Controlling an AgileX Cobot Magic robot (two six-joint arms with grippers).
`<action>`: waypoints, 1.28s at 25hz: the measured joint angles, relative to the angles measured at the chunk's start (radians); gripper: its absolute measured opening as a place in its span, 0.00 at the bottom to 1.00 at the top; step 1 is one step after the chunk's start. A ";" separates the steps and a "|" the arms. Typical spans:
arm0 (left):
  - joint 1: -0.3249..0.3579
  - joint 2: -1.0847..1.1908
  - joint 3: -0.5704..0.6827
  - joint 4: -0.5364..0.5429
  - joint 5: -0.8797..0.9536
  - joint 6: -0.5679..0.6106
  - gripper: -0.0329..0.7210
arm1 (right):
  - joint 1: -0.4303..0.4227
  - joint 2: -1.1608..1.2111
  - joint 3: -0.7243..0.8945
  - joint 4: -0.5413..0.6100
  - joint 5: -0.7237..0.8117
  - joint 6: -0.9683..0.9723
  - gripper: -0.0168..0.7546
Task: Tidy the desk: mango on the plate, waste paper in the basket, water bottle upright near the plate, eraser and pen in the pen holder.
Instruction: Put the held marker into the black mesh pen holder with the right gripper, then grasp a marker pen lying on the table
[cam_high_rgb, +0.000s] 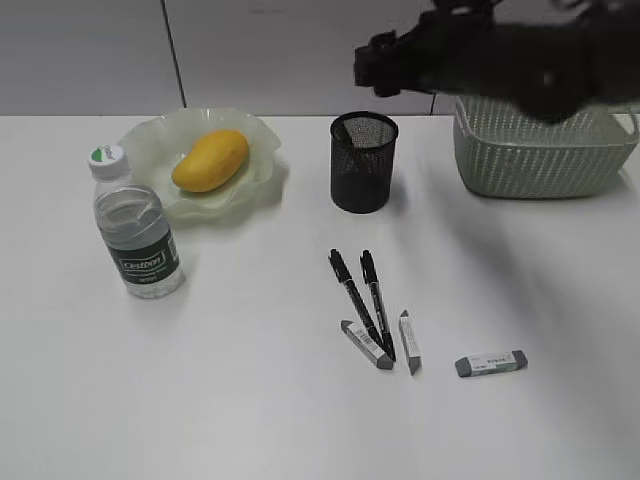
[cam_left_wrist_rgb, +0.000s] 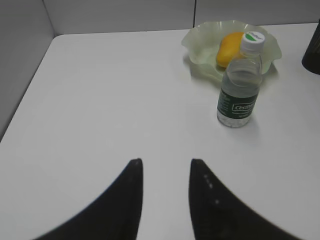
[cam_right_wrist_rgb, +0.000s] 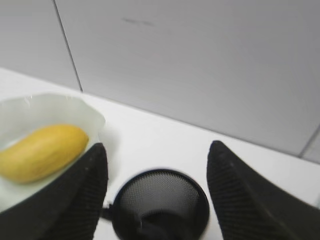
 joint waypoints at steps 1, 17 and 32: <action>0.000 0.000 0.000 0.000 0.000 0.000 0.36 | 0.000 -0.074 -0.001 -0.004 0.163 0.000 0.67; 0.000 0.092 0.000 0.000 0.000 0.000 0.36 | 0.001 -1.213 0.529 0.023 1.446 -0.010 0.57; 0.000 0.407 -0.088 -0.105 -0.091 0.077 0.41 | 0.001 -1.849 0.686 0.024 1.316 -0.054 0.57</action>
